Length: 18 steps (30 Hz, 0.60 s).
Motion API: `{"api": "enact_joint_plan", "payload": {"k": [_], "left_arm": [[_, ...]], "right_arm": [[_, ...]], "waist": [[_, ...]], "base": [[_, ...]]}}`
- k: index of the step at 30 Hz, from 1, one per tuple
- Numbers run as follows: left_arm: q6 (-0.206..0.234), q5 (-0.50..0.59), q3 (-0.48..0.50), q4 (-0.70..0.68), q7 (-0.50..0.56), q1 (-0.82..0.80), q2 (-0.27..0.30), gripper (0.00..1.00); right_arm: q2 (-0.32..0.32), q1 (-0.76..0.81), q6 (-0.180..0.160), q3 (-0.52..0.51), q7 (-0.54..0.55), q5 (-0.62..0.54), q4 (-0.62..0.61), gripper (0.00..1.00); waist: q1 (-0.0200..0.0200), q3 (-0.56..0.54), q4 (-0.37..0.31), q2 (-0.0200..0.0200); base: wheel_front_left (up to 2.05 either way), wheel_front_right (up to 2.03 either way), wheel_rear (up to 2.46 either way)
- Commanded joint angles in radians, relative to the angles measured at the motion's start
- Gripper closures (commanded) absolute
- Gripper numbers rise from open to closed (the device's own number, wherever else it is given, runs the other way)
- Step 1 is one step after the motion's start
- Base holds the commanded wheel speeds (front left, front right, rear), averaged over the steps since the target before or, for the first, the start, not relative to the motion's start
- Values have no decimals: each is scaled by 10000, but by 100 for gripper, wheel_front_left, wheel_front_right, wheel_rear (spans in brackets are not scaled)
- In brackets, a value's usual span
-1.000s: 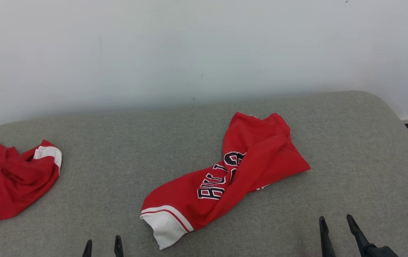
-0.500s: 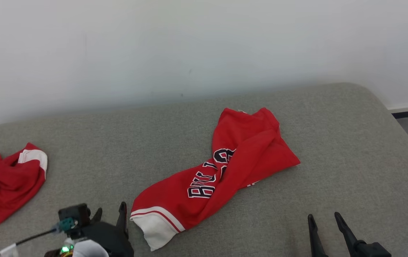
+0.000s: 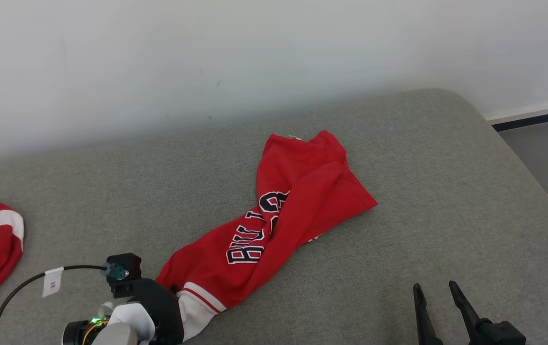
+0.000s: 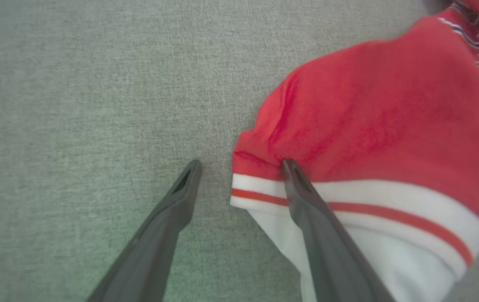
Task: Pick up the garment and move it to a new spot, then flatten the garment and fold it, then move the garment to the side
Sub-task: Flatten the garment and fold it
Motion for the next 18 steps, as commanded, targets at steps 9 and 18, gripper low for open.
{"api": "enact_joint_plan", "payload": {"k": [9,18], "left_arm": [[463,397,-513,-49,-343,-502,-219,100],[1444,994,-1118,-2118,-1750,-766,-377,100]], "right_arm": [[32,-131,-26,113,-56,205,50,0],[32,-37,-26,28,-71,224,101,0]], "waist": [[-1,5,73,0],[-1,-133,263,0]], "base": [[0,0,0],[0,0,0]]}}
